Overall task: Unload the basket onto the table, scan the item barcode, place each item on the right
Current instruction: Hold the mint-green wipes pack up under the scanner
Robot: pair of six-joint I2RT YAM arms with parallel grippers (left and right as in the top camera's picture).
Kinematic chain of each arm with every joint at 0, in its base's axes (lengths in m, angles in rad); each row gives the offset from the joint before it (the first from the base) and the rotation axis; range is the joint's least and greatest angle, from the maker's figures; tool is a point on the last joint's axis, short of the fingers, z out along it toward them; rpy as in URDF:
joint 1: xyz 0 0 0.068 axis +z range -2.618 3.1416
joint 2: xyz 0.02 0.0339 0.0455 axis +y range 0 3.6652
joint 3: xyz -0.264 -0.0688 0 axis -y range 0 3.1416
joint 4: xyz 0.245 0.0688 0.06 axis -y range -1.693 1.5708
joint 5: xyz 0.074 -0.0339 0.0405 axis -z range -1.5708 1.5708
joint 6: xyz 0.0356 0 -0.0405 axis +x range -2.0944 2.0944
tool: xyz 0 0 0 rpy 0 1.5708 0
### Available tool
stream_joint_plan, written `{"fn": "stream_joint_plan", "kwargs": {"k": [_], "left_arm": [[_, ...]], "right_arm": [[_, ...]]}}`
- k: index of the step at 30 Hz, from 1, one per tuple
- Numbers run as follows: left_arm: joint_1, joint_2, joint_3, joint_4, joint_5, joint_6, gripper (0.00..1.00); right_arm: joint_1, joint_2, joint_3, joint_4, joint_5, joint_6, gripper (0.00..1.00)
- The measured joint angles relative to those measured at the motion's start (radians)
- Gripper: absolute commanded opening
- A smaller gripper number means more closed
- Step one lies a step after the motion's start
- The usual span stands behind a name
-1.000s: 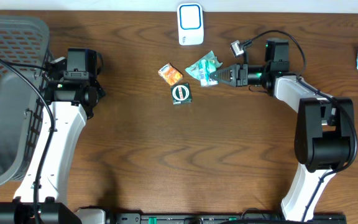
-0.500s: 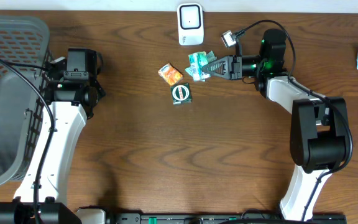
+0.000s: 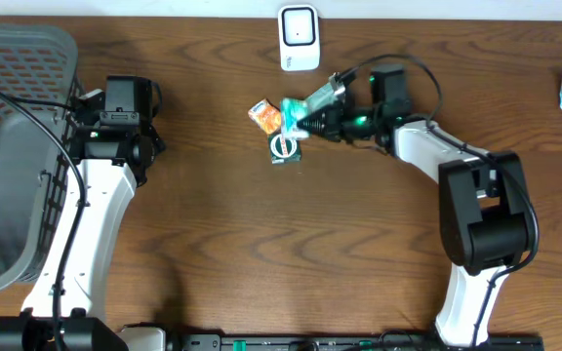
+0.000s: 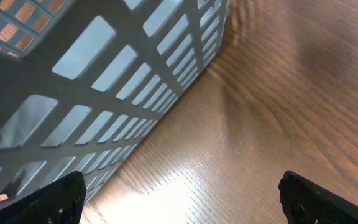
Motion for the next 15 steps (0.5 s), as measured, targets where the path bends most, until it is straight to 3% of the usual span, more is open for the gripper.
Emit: {"fn": "stream_joint_plan", "kwargs": {"k": [4,7,11,15], "left_arm": [[0.000,0.001,0.000,0.000,0.000,0.000,0.98],[0.000,0.001,0.000,0.000,0.000,0.000,0.97],[0.000,0.001,0.000,0.000,0.000,0.000,0.98],[0.000,0.001,0.000,0.000,0.000,0.000,0.98]], "right_arm": [[0.005,-0.002,0.146,-0.278,0.253,-0.155,0.01],[0.010,-0.005,0.298,-0.385,0.469,-0.271,0.01],[0.058,-0.043,0.415,-0.276,0.806,-0.471,0.01],[0.130,-0.060,0.434,-0.095,1.002,-0.713,0.01]]}}
